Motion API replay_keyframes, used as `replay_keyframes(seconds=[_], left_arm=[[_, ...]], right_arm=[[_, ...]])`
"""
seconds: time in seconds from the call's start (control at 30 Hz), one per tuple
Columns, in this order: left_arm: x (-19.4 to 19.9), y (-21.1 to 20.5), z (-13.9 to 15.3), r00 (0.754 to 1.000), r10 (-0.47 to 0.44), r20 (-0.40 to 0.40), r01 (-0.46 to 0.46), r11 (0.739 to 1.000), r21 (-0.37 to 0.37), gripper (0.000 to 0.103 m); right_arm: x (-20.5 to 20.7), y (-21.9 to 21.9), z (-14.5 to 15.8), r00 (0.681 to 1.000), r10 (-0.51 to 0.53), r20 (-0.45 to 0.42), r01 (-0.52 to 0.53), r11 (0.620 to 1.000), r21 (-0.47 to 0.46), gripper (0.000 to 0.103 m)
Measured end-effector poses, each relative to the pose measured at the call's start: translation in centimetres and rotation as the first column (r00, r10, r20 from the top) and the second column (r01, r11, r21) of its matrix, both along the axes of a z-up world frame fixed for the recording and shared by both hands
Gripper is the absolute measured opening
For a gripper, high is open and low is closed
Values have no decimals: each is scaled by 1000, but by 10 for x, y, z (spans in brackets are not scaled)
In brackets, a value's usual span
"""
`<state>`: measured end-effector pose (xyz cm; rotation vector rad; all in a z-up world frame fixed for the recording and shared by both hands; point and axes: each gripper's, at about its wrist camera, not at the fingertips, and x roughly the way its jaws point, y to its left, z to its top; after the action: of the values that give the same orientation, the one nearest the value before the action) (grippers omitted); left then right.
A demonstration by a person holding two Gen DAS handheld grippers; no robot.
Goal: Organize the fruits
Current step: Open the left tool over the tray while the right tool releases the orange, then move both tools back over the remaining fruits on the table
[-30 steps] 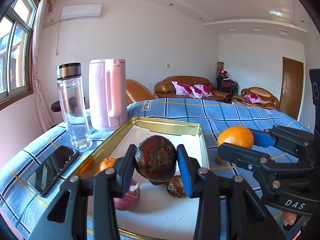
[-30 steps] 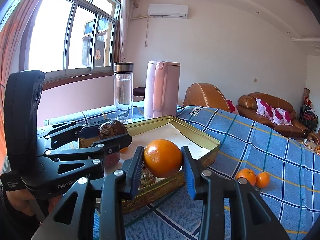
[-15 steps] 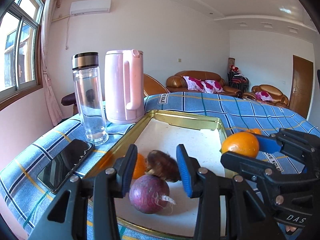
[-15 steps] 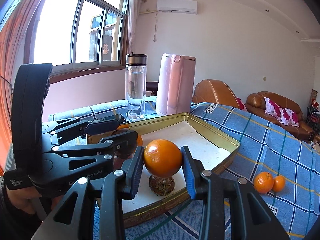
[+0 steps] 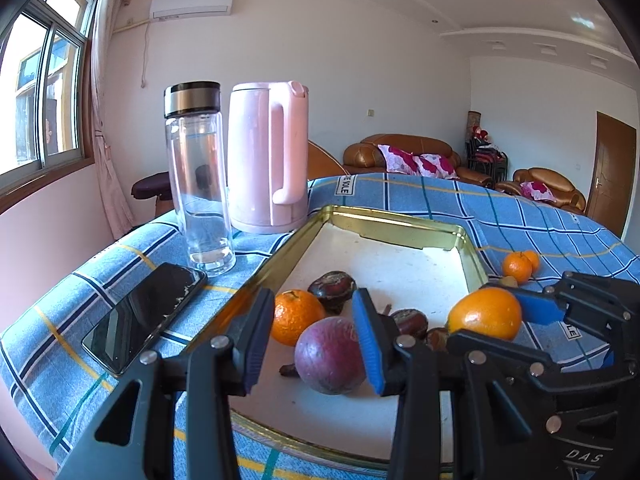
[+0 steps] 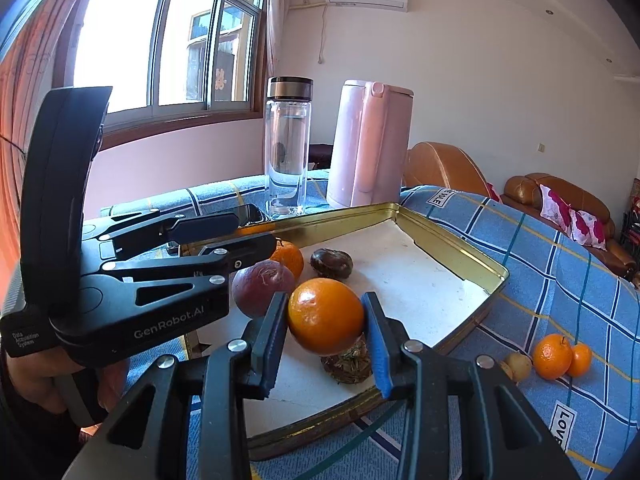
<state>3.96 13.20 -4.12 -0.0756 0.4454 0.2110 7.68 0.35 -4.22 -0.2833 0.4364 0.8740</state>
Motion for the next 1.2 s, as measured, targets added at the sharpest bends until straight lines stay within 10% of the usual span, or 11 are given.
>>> replay_keyframes(seconds=[0.73, 1.2], left_arm=[[1, 11, -10, 1000, 3, -27, -4, 999, -37, 50], [-5, -14, 8, 1000, -2, 20, 3, 1000, -21, 86]], right_arm=[[5, 9, -6, 997, 36, -63, -39, 998, -46, 51], [3, -40, 1, 997, -64, -42, 65, 998, 24, 56]])
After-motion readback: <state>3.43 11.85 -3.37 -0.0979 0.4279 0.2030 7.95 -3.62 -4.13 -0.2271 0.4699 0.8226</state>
